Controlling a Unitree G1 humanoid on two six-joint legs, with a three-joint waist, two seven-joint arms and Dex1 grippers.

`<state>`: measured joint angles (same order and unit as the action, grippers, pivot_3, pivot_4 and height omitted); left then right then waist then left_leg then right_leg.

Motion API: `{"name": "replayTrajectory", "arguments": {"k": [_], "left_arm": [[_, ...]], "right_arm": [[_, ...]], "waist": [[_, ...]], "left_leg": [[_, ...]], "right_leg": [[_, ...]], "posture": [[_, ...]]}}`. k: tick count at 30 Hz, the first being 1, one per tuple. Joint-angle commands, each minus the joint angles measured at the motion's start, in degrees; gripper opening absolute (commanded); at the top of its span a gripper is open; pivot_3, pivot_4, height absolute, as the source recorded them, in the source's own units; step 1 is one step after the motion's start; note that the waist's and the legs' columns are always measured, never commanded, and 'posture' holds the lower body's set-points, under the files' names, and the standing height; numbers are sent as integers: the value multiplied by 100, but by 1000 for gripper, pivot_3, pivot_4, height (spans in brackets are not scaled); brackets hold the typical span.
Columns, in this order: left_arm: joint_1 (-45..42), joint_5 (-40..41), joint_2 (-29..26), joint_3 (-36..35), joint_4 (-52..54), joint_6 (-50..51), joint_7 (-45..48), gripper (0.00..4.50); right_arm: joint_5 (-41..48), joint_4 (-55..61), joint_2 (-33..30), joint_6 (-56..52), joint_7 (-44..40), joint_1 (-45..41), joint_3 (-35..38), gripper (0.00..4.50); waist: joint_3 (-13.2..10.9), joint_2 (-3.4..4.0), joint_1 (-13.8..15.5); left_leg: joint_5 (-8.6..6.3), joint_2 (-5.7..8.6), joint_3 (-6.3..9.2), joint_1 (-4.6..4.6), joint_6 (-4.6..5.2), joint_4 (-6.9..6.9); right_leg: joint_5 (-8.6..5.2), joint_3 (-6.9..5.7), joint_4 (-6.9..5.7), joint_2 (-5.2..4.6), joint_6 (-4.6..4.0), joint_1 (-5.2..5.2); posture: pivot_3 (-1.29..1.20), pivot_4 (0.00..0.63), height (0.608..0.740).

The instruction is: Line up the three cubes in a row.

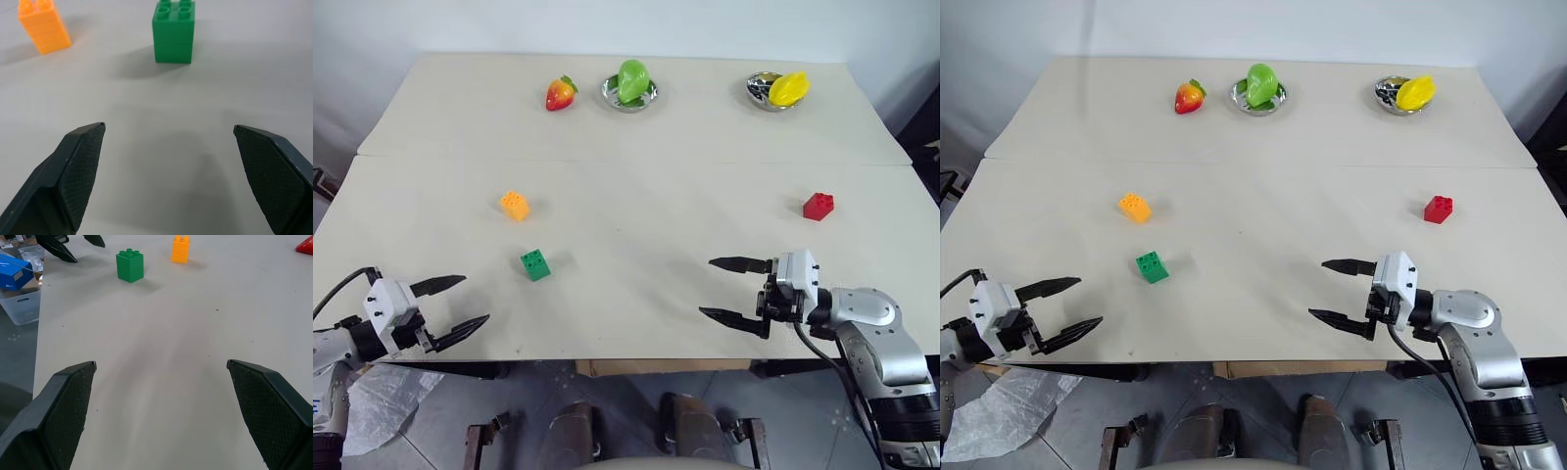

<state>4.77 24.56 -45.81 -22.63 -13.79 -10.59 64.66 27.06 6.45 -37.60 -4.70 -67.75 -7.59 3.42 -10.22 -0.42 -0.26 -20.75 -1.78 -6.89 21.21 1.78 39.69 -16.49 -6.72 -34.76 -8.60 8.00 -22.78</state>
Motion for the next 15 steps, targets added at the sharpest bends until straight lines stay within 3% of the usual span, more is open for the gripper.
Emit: {"name": "replayTrajectory", "arguments": {"k": [1, 4, 8, 15], "left_arm": [[-92, 170, 8, -163, 127, -34, 22, 4471], [10, 596, -32, -175, 830, 577, 28, 4471], [-97, 1605, -100, -104, 2354, 1842, -179, 4471], [-821, 1040, 118, 1010, 2912, 2058, -293, 4471]], "right_arm": [[60, 178, 24, 129, 64, 22, 130, 4500], [195, 366, -12, 59, 361, 143, 488, 4500], [623, 735, 29, -234, 1181, 562, 1539, 4500], [331, 626, 441, 49, 2443, 1374, 2743, 4500]], "waist": [[0, 0, 5], [0, 0, 16], [0, 0, 33], [8, 15, -8]], "left_leg": [[0, 0, 0, 0, 0, 0], [0, 0, 1, 1, 0, 0], [-2, 2, 11, 6, 2, 2], [-4, 5, -2, -7, 0, 3]], "right_leg": [[0, 0, 0, 0, 0, 0], [0, 1, -1, -1, 0, 0], [0, 0, -1, -4, 0, 2], [0, 7, 3, 7, 0, 13]], "posture": [[0, 150, 740], [0, 150, 740], [0, 150, 740], [0, 150, 740]]}}
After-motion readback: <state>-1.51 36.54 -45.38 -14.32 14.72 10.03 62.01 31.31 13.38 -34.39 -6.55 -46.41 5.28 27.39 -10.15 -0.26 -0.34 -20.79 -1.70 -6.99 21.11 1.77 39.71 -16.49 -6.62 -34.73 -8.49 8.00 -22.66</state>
